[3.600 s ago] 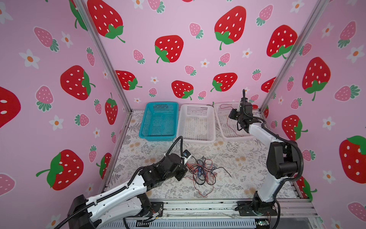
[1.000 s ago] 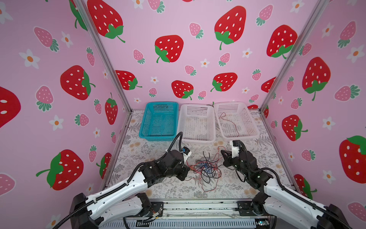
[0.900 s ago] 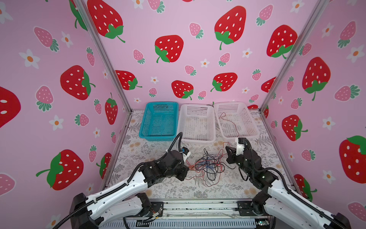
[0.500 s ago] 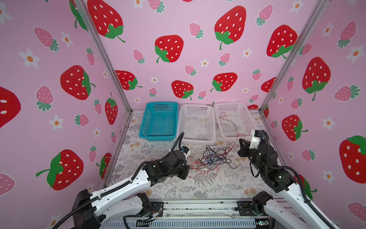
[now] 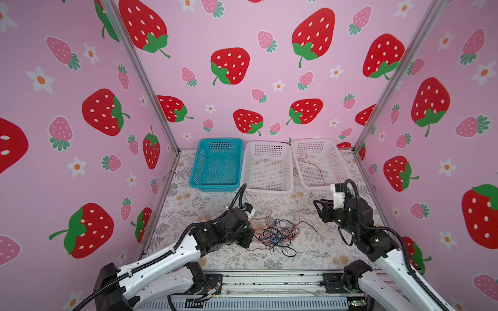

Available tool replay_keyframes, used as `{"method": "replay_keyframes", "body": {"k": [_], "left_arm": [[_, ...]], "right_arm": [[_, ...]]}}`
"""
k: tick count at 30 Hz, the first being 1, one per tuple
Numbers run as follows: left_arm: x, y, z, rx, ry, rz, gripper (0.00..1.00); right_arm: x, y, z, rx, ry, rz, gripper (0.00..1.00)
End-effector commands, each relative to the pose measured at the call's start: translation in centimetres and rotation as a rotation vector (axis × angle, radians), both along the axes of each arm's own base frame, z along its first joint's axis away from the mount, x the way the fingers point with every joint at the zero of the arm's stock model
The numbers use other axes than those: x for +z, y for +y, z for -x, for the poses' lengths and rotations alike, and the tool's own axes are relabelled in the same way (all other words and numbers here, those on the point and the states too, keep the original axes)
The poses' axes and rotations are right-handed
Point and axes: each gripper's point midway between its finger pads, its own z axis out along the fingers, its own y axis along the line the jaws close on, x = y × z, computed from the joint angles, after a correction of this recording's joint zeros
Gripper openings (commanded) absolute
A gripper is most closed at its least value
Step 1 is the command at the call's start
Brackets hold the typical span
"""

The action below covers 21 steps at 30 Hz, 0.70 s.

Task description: Untangle the cables

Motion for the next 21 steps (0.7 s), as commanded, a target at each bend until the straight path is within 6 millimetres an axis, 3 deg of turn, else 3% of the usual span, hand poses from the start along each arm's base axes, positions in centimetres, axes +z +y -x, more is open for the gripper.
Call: {"method": "replay_keyframes", "body": {"k": [1,5,10,16,21], "left_arm": [[0.3,-0.2,0.1,-0.02,0.004,0.004,0.0],[0.1,-0.3,0.1,-0.031,0.011,-0.014,0.0],[0.1,-0.3,0.0,-0.034,0.013,-0.028,0.0],[0.9,-0.2,-0.1,-0.01,-0.002,0.005,0.0],[0.8,-0.3,-0.3,0.004,-0.005,0.014,0.0]], "right_arm": [[1.1,2.5,1.7,0.172,-0.042,-0.051,0.47],[1.3,6.1,4.2,0.347,-0.068,-0.097,0.51],[-1.2,9.9,7.1,0.499,-0.043,-0.051,0.51],[-5.8,10.4,9.0,0.502,0.032,0.001,0.48],[-8.0,9.7,9.4,0.393,0.181,-0.071,0.47]]}}
